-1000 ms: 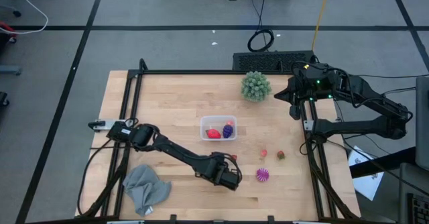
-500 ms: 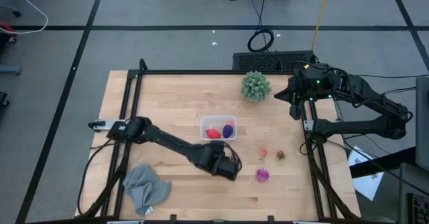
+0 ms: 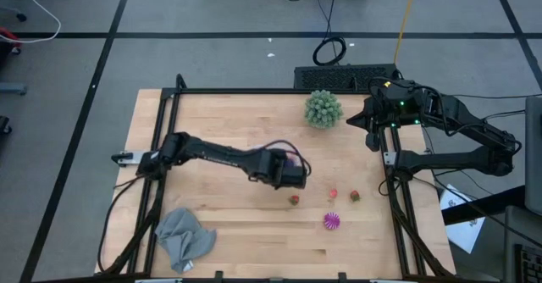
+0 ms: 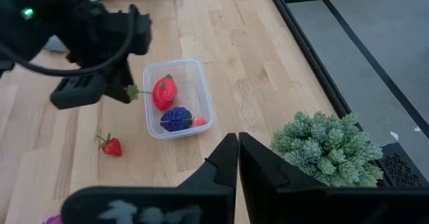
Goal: Pick and placing Produce into tupperware
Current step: Put the left red strawberry into the transparent bin
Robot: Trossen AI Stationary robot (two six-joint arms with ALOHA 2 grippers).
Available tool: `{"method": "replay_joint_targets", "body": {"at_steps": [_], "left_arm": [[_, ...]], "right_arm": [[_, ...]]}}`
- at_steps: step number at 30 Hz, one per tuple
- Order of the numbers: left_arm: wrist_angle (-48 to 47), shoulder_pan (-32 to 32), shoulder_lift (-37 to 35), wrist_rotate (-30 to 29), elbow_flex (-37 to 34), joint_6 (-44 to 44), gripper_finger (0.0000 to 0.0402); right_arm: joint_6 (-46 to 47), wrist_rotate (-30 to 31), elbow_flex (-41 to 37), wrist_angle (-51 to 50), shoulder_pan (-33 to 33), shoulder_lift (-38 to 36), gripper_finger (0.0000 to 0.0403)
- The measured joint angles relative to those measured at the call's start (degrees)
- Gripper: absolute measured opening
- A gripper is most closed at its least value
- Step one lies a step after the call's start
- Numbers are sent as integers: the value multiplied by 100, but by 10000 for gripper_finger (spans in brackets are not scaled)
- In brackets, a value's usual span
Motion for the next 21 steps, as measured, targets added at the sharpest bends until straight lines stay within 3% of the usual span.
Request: {"method": "replay_joint_targets", "body": {"at_steps": [11,21], "left_arm": [[-60,468,-71,158,2,489,118],[-119,525,-25,158,2,593,118]], "right_arm": [[-2,-1,0,0,1,0,4],[-1,-1,0,0,0,0,4]]}}
